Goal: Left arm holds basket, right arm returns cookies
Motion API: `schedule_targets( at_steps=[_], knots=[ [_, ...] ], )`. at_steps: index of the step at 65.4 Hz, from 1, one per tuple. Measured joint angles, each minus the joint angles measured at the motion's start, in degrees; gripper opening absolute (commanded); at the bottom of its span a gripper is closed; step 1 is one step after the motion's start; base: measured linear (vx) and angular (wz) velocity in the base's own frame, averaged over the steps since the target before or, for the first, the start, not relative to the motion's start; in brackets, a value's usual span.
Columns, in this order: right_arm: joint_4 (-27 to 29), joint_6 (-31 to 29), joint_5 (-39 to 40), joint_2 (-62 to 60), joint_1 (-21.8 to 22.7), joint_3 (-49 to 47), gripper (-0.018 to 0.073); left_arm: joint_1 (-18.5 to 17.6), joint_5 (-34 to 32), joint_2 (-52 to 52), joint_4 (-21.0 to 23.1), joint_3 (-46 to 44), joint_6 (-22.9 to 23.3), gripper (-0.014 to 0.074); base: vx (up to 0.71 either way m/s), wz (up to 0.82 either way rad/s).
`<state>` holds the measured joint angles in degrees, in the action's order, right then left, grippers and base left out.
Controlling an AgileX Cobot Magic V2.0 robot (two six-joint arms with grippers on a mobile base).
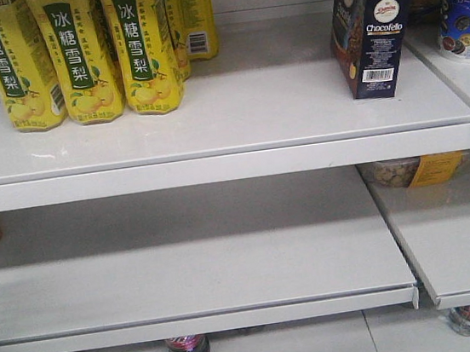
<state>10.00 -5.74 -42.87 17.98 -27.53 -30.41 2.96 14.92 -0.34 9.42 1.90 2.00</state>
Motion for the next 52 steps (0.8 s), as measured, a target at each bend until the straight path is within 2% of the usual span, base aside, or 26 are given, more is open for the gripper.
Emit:
schedule_targets(
  at_steps=[21,32,42,52],
  knots=[
    [0.4,0.0,0.81,0.0,0.0,0.0,-0.0003,0.0,0.0,0.0,0.0,0.0,0.0,-0.0007,0.0,0.0],
    [0.04,1.23,9.1,0.0,0.0,3.09,-0.0003,0.0,0.0,0.0,0.0,0.0,0.0,-0.0007,0.0,0.0],
    [-4.51,8.81,18.32,0.0,0.06,10.7,-0.0003,0.0,0.0,0.0,0.0,0.0,0.0,-0.0007,0.0,0.0],
    [-10.0,19.14,21.43,0.0,1.94,15.86,-0.0003,0.0,0.0,0.0,0.0,0.0,0.0,-0.0007,0.0,0.0]
  ],
)
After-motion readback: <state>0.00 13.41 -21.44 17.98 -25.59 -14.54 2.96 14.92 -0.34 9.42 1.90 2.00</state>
